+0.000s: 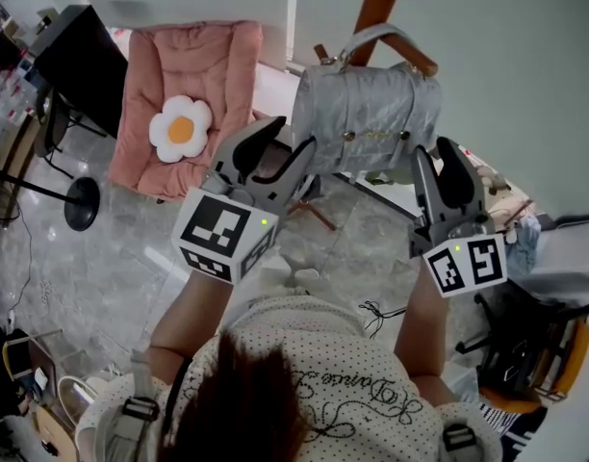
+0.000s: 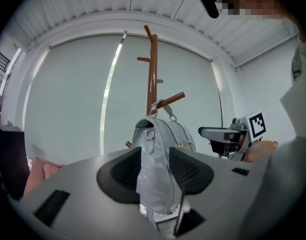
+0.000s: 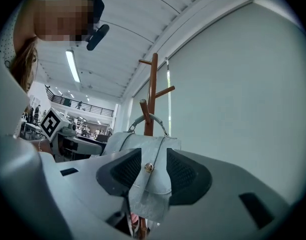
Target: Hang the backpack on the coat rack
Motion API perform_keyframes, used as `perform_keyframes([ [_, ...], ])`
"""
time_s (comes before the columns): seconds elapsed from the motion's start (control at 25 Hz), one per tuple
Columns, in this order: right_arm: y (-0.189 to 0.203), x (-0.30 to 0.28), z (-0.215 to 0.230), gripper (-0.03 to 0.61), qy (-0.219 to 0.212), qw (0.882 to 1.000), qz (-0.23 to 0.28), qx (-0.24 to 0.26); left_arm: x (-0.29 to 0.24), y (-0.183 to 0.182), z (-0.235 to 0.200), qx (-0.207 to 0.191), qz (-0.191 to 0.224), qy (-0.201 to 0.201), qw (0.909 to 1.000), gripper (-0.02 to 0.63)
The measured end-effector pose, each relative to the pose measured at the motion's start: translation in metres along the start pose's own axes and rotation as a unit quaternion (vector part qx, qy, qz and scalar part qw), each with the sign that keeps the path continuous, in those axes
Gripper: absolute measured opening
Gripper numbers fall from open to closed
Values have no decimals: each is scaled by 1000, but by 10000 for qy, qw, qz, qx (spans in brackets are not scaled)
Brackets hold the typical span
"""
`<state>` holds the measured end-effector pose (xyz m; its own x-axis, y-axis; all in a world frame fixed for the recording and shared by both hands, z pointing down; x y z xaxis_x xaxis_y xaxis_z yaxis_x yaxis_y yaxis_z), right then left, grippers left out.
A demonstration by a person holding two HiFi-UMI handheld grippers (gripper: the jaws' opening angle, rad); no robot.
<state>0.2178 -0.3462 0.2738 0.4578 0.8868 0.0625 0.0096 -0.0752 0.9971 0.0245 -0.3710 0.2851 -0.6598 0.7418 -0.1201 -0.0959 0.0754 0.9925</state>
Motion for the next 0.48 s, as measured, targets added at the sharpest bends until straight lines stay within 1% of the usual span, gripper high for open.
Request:
perform_keyframes([
  [0.12, 2, 0, -1, 141, 65, 10000, -18, 47, 3, -3, -1, -43, 68, -22, 10000, 160],
  [0.2, 2, 0, -2, 108, 162, 9995, -92, 255, 4, -8, -2, -89, 144, -70, 9998, 125],
  [0.28, 0, -1, -3, 50, 315, 9981, -134, 506, 6, -14, -7, -102, 235, -169, 9995, 93],
  [0.32, -2, -2, -4, 22, 369, 9977, -110, 553, 6, -17, -11, -97, 279, -242, 9993, 73],
  [0.4, -6, -4, -4, 12, 412, 9979, -33, 504, 6, -22, -18, -104, 312, -401, 9987, 37],
  [0.48, -8, -4, -3, 12, 444, 9980, 17, 449, 5, -22, -20, -180, 245, -506, 9983, 12],
])
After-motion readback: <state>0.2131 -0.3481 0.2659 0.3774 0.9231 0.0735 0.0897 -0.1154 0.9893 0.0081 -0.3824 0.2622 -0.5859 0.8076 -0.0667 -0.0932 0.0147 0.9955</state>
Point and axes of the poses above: the fingertips, and each gripper's own axes: x backward along the fingers, z to its right, y out of its underside, the point moved 2 cm from there along x, backward along the fingers, and after that the axes turned 2 degrees about -z, right-handed, at the moved point
